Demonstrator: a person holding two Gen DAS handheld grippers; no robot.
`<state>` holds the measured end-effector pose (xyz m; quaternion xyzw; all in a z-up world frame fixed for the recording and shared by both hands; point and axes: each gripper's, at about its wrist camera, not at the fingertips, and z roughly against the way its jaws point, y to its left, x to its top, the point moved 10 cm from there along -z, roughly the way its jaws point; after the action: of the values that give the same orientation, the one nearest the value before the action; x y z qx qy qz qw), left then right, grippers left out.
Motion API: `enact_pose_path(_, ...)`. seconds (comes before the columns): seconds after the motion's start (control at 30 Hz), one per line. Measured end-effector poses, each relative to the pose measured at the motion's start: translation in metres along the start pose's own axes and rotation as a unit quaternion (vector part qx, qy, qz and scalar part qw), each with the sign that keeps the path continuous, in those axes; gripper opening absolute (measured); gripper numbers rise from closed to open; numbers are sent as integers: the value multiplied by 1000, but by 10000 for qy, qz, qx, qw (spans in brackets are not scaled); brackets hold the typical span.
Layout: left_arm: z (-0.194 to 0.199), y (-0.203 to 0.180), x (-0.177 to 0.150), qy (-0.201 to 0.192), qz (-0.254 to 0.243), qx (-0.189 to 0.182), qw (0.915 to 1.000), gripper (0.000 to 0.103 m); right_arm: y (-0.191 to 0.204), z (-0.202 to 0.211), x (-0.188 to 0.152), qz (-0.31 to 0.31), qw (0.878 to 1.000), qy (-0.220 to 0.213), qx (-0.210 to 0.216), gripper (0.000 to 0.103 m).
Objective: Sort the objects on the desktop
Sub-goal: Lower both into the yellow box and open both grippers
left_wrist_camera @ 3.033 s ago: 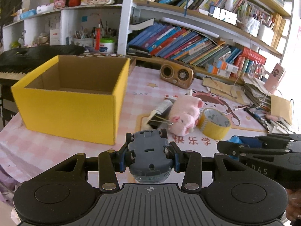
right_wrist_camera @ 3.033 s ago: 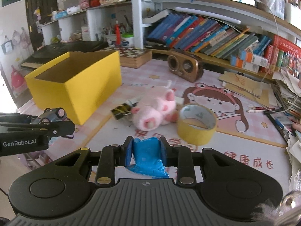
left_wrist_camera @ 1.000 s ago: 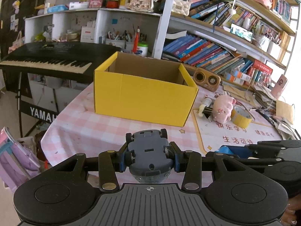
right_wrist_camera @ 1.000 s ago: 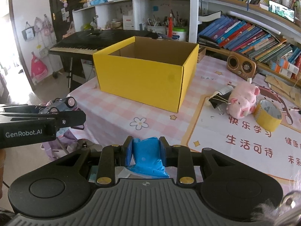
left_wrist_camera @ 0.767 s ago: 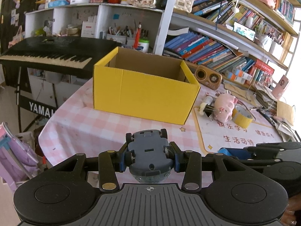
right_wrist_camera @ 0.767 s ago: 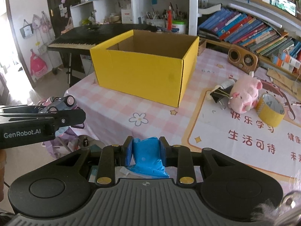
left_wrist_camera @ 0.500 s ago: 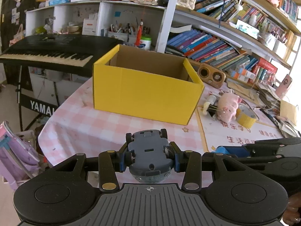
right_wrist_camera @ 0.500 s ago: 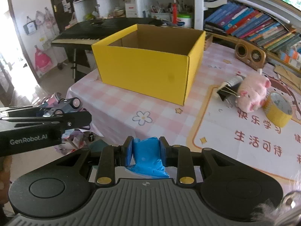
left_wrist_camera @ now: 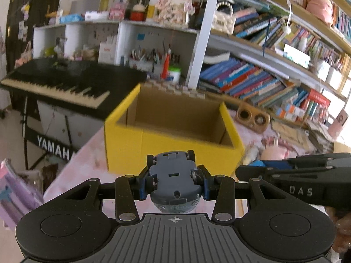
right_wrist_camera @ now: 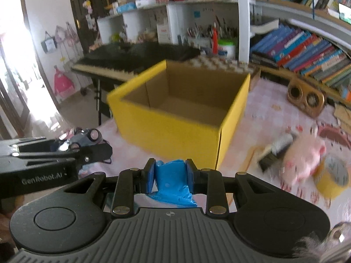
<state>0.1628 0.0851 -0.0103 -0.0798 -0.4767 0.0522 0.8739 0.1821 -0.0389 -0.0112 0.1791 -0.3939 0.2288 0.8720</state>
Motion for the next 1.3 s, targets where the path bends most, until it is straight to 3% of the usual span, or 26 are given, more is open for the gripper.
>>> enact_pose_path(0.23,-27,-5,52,-473,23,130,9988,42,-21,-11,68,196,9984,-505,159,27)
enact_pose_path(0.37,-50,-9,70,-533,-77,169,9984,42,-36,-30,93,455,9970,-627,70,27)
enact_pose_path(0.73,-144,-14,75,479,-481,102,9976,42,-69,-132,101,1423,9897,121,-129,27)
enact_pose_path(0.9,-180,-9,61,1158,-434,124,9922,42,-70,-167,90,2130,9751,612,-24,27)
enact_pose_path(1.0,-195,-5,53,1445,-390,195,9885,42,-75,-185,83,2330,9679,939,-42,26)
enact_pose_path(1.1,-204,-1,44,1671,-496,307,9842,42,-78,-194,83,2670,9582,1003,-203,26)
enact_pose_path(1.3,-205,-2,44,1786,-527,304,9820,42,-76,-203,82,2945,9489,1121,-181,26)
